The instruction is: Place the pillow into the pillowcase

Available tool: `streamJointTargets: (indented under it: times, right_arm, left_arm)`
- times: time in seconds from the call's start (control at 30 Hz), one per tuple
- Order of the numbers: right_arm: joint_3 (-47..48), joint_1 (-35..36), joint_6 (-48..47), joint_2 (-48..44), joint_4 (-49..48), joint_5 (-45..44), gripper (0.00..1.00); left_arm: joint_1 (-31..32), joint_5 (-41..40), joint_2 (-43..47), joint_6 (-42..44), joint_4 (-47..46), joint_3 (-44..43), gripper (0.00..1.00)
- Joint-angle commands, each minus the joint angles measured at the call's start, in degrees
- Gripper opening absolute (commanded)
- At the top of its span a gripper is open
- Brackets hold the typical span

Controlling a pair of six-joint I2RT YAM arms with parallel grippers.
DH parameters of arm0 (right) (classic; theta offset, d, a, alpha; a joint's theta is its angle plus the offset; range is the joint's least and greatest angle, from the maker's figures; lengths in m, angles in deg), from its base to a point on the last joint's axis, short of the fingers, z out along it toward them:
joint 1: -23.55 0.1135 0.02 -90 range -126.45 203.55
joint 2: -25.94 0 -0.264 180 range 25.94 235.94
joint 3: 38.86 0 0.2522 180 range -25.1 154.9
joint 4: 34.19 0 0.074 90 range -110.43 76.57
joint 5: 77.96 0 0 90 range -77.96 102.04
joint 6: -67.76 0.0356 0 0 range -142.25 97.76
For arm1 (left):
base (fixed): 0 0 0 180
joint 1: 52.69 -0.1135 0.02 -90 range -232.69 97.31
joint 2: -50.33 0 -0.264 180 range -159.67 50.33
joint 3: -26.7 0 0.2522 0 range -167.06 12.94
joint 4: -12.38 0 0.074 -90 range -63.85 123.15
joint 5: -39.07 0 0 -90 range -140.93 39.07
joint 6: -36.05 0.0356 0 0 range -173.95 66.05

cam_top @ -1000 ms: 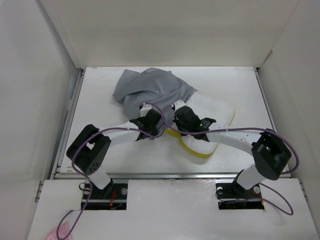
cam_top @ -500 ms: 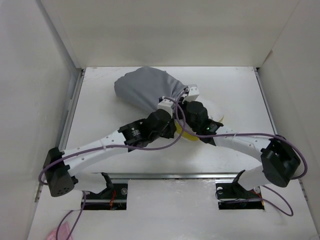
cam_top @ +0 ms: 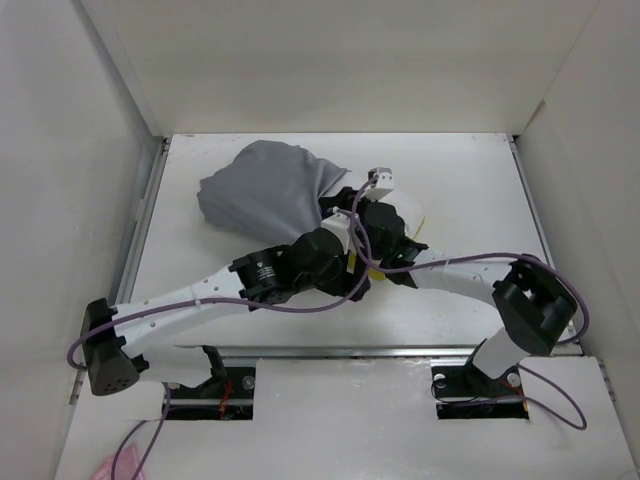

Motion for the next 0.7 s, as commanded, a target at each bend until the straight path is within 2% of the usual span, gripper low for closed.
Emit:
streamJointTargets:
  times: [0.0,0.03,0.07,0.1,0.17,0.23,0.33,0.4,0.43,0.57,0.67]
  right_arm:
    - [-0.8,-1.3,-1.4,-5.3,-7.4,2.5,0.72]
    - [-1.5,-1.3,-4.1,-8.1,-4.1,4.1,0.84]
    - [-1.5,-1.3,-4.1,-9.3,-1.3,4.1,0.84]
    - [-1.5,-2.0,-4.8,-10.4,1.8,3.5,0.90]
    - [0.5,-4.2,-5.8,-11.5,10.3,4.8,0.93]
    - [1.7,-5.9,-8.3,-12.0,14.7,6.1,0.99]
    - [7.3,-11.7,-9.7,-7.0,25.4,9.2,0.99]
    - [11.7,-17.1,-9.7,-1.0,29.7,16.5,0.99]
    - [13.0,-18.4,-9.7,1.1,30.2,18.4,0.99]
    - [17.7,-21.7,-9.7,9.7,33.0,25.2,0.95]
    - [17.0,-22.3,-9.7,12.0,33.0,27.2,0.93]
  left_arm:
    - [2.0,1.3,5.3,-3.9,2.4,-1.8,1.00]
    - [1.3,-0.9,6.4,-4.5,3.1,-2.4,1.00]
    - [1.3,-2.1,6.4,-4.5,3.1,-2.9,1.00]
    - [1.3,-3.3,6.9,-4.5,3.6,-2.9,1.00]
    - [-0.5,-5.3,7.7,-4.5,4.7,-4.3,1.00]
    - [-1.4,-9.8,7.7,-4.5,6.8,-6.0,1.00]
    - [-3.7,-14.6,6.5,-5.0,6.2,-5.2,1.00]
    - [-10.1,-13.2,3.4,-5.0,3.6,-3.1,1.00]
    - [-10.1,-12.6,3.4,-5.0,2.7,-2.5,1.00]
    - [-22.5,-9.3,-9.0,-5.6,1.1,-2.4,1.00]
    - [-26.3,-7.1,-15.3,-4.9,-0.6,-5.0,1.00]
